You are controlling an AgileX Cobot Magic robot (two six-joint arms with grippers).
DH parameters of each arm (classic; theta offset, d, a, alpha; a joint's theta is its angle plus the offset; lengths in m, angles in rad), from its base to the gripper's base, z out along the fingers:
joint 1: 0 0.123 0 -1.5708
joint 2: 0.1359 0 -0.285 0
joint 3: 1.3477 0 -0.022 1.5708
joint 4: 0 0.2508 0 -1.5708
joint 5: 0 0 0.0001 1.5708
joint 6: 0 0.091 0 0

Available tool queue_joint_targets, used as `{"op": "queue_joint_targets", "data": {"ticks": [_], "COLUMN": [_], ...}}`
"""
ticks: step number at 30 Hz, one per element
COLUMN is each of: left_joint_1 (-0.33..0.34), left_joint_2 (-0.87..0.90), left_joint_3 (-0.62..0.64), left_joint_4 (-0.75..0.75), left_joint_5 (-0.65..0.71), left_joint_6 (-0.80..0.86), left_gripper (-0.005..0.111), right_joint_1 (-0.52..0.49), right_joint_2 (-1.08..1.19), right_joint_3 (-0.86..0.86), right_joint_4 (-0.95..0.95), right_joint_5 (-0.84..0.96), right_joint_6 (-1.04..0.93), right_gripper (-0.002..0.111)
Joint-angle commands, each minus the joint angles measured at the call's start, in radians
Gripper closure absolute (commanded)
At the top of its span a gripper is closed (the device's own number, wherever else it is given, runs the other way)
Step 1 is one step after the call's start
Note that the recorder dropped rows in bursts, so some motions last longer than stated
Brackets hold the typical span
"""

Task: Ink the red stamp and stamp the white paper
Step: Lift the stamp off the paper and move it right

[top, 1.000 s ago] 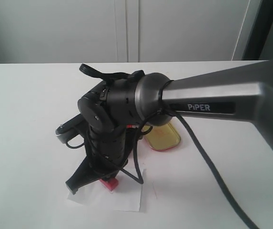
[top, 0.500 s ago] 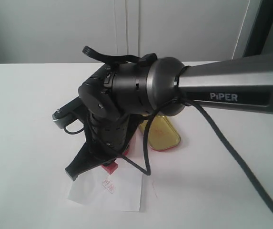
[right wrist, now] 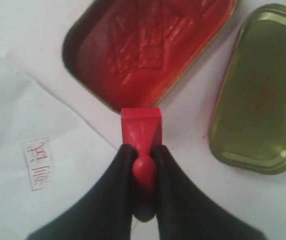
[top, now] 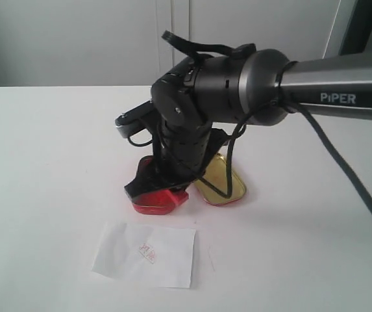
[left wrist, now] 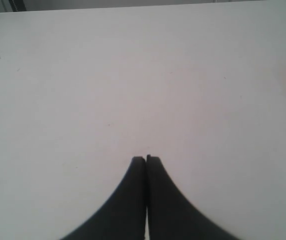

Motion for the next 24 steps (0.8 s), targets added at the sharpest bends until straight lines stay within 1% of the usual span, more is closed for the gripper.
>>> {"op": "queue_joint_targets", "data": {"ticks": [1, 6, 13, 15, 20, 21, 24], "left_joint_1": [0.001, 0.001, 0.001, 0.001, 0.001, 0.001, 0.001], "left_joint_2": [-0.005, -0.005, -0.005, -0.005, -0.005, -0.005, -0.005], "left_joint_3": [0.007, 0.007, 0.007, 0.007, 0.007, 0.007, 0.007], "left_joint_4": [-0.004, -0.004, -0.004, -0.004, -0.004, -0.004, -0.004], "left_joint_5": [-0.004, -0.004, -0.004, -0.004, -0.004, -0.004, -0.004], "left_joint_6": [0.000, 0.000, 0.000, 0.000, 0.000, 0.000, 0.000], "left_gripper": [0.107, 0.107, 0.107, 0.107, 0.107, 0.107, 0.107], "right_joint_1": [-0.063, -0.144, -0.216, -0.241, -0.304, -0.316, -0.338], "right_joint_2": [-0.013, -0.013, -0.013, -0.013, -0.019, -0.026, -0.058], "right_joint_3": [0.007, 0.007, 0.007, 0.007, 0.041, 0.059, 0.122], "right_joint_4": [-0.006, -0.004, 0.032, 0.090, 0.309, 0.339, 0.369], "right_joint_5": [-0.011, -0.017, 0.030, 0.058, 0.093, 0.083, 0.037], "right_joint_6": [-0.023, -0.030, -0.032, -0.061, -0.193, -0.225, -0.225], "right_gripper": [0.108, 0.108, 0.108, 0.108, 0.108, 0.108, 0.108]}}
